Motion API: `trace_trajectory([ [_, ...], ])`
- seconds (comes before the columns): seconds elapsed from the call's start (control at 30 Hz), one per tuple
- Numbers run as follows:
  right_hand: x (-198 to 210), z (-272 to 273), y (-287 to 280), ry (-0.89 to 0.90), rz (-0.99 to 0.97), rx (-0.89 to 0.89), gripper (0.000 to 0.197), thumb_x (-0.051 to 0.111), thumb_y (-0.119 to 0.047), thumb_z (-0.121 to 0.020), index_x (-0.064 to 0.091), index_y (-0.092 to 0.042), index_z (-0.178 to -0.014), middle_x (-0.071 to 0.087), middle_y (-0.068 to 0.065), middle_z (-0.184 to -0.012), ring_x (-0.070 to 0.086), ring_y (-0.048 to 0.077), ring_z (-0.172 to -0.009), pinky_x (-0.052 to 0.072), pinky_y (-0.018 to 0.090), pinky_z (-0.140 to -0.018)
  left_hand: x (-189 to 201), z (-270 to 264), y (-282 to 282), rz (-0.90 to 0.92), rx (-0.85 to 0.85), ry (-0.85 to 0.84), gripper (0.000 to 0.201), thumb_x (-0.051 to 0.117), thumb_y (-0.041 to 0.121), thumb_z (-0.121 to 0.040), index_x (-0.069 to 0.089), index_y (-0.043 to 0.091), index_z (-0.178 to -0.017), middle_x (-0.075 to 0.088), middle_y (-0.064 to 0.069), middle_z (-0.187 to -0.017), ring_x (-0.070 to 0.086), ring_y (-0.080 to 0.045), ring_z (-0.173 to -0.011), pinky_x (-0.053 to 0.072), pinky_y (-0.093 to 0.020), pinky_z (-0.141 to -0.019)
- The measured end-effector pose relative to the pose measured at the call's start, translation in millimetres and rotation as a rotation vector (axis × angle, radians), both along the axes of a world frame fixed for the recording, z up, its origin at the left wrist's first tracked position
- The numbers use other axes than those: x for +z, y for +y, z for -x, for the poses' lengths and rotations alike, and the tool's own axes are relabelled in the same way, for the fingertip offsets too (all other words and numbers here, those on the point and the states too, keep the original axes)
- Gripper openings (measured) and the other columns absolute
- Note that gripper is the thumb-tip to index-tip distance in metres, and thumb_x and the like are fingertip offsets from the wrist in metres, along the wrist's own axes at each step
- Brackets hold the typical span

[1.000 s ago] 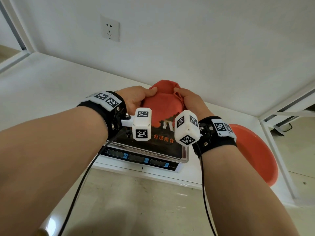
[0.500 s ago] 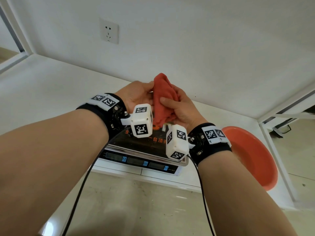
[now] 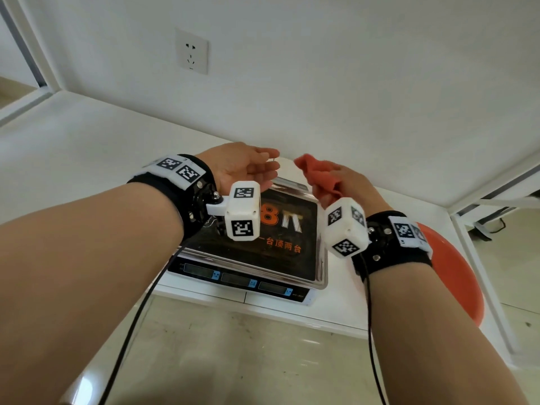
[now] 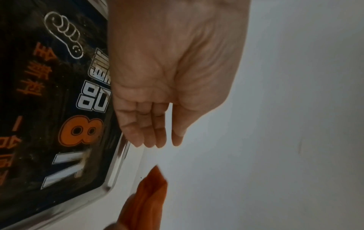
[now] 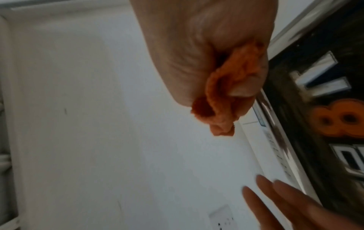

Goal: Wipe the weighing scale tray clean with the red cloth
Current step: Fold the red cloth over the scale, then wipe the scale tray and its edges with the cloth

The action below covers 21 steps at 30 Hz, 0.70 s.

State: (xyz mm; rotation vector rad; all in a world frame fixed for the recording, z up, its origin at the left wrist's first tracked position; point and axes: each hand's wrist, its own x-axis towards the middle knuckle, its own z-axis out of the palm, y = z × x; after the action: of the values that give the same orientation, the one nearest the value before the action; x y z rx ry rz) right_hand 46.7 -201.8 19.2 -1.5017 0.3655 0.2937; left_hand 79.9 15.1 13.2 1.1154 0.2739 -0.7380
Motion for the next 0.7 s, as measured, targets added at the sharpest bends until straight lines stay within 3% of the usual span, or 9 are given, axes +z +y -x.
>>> trace_trajectory([
  [0.1, -8, 0, -16, 0.023, 0.233, -0.018, 0.027, 0.053, 0.001, -0.095, 0.071, -0.006, -0.115, 0.074, 0.003, -0.103, 0.062, 0.005, -0.059, 0.046, 0.014, -0.048, -5, -1, 7, -0.089, -0.014, 0.056, 0.025, 0.047, 0.013, -0.098, 0.062, 0.011, -0.117, 0.067, -0.006, -0.107, 0.061, -0.017, -0.096, 0.052, -0.029, -0.082],
  [0.17, -20, -2, -19, 0.149, 0.235, -0.148, 0.026, 0.053, 0.003, -0.092, 0.073, 0.0, -0.11, 0.075, 0.01, -0.095, 0.056, 0.009, -0.052, 0.042, 0.02, -0.047, -8, 0, 10, -0.162, 0.002, 0.113, 0.023, 0.046, 0.013, -0.098, 0.062, 0.009, -0.114, 0.067, -0.005, -0.095, 0.062, -0.014, -0.082, 0.052, -0.026, -0.066],
  [0.23, -30, -2, -19, 0.242, 0.327, -0.198, 0.022, 0.054, -0.002, -0.091, 0.075, 0.002, -0.096, 0.069, 0.01, -0.075, 0.039, 0.013, -0.048, 0.026, 0.026, -0.048, -10, -3, 15, -0.234, 0.07, 0.133, 0.021, 0.043, 0.01, -0.098, 0.063, 0.009, -0.106, 0.065, -0.003, -0.087, 0.059, -0.011, -0.071, 0.051, -0.024, -0.053],
  [0.3, -37, 1, -17, 0.211, 0.462, -0.202, 0.015, 0.059, -0.005, -0.09, 0.073, 0.0, -0.089, 0.058, 0.008, -0.058, 0.034, 0.015, -0.041, 0.024, 0.026, -0.044, -14, -9, 22, -0.337, 0.174, 0.1, 0.024, 0.04, 0.006, -0.098, 0.063, 0.011, -0.094, 0.061, -0.001, -0.08, 0.054, -0.009, -0.065, 0.05, -0.019, -0.049],
  [0.4, -42, 2, -16, 0.108, 0.523, -0.296, 0.013, 0.059, 0.003, -0.088, 0.067, -0.005, -0.083, 0.071, 0.013, -0.066, 0.045, 0.018, -0.037, 0.035, 0.025, -0.042, -29, -20, 40, -0.55, 0.258, -0.038, 0.029, 0.037, 0.001, -0.096, 0.064, 0.011, -0.093, 0.052, 0.001, -0.073, 0.042, -0.009, -0.058, 0.038, -0.019, -0.057],
  [0.5, -45, -3, -13, 0.073, 0.588, -0.34, 0.023, 0.052, 0.002, -0.089, 0.071, -0.011, -0.085, 0.075, 0.007, -0.066, 0.055, 0.02, -0.037, 0.038, 0.024, -0.038, -43, -28, 55, -0.663, 0.224, -0.154, 0.038, 0.043, 0.005, -0.095, 0.054, 0.007, -0.132, 0.053, 0.006, -0.083, 0.043, -0.004, -0.063, 0.037, -0.017, -0.057],
  [0.6, -46, -7, -5, 0.065, 0.681, -0.334, 0.026, 0.056, -0.005, -0.09, 0.071, -0.019, -0.074, 0.07, -0.001, -0.052, 0.059, 0.017, -0.038, 0.045, 0.024, -0.039, -50, -30, 66, -0.773, 0.262, -0.169, 0.045, 0.05, 0.008, -0.092, 0.05, 0.009, -0.137, 0.057, -0.002, -0.132, 0.061, -0.009, -0.104, 0.05, -0.015, -0.071],
  [0.67, -49, -9, 0, 0.094, 0.726, -0.308, 0.026, 0.057, -0.008, -0.091, 0.074, -0.019, -0.075, 0.07, -0.002, -0.051, 0.059, 0.014, -0.035, 0.047, 0.024, -0.042, -51, -23, 67, -1.132, 0.056, -0.361, 0.049, 0.059, 0.011, -0.084, 0.054, 0.011, -0.132, 0.055, 0.0, -0.137, 0.056, -0.016, -0.122, 0.049, -0.023, -0.096],
  [0.7, -50, -11, 1, 0.106, 0.753, -0.292, 0.025, 0.057, -0.009, -0.09, 0.076, -0.019, -0.076, 0.071, 0.0, -0.053, 0.058, 0.014, -0.035, 0.048, 0.026, -0.043, -53, -21, 69, -1.291, -0.031, -0.419, 0.048, 0.061, 0.011, -0.082, 0.057, 0.011, -0.129, 0.058, 0.0, -0.133, 0.057, -0.017, -0.121, 0.048, -0.025, -0.099],
])
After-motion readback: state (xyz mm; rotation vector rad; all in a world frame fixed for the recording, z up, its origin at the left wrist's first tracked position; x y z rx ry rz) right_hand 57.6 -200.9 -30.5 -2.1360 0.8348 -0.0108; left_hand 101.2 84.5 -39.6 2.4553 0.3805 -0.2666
